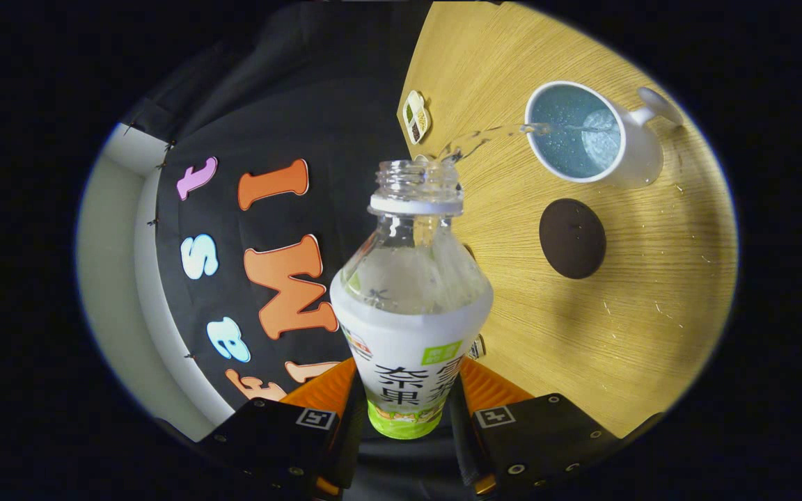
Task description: Take the bottle from table, then pour the juice into the cup, finally place the bottle on the coaster
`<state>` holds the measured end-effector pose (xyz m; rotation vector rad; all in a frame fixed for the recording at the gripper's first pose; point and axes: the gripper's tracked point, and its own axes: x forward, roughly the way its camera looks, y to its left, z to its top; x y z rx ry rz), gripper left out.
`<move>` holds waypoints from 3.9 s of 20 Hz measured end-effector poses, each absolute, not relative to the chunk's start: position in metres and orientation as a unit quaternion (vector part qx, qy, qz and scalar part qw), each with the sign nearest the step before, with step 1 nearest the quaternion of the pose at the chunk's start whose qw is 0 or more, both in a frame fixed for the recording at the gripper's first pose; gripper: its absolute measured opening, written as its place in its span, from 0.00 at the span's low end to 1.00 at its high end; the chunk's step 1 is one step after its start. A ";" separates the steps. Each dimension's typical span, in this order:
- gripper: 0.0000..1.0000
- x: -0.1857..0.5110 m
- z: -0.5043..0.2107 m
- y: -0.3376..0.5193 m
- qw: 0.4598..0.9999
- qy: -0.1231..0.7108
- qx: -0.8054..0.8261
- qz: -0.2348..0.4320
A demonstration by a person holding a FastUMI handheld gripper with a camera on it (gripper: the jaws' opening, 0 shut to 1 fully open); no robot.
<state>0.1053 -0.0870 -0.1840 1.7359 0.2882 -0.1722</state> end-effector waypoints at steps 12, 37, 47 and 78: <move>0.58 0.106 -0.179 -0.092 0.601 0.136 0.783 -0.087; 0.58 0.105 -0.164 -0.113 0.543 0.132 0.824 -0.096; 0.58 0.101 -0.166 -0.124 0.515 0.124 0.842 -0.103; 0.58 0.094 -0.199 -0.119 0.596 0.143 0.783 -0.108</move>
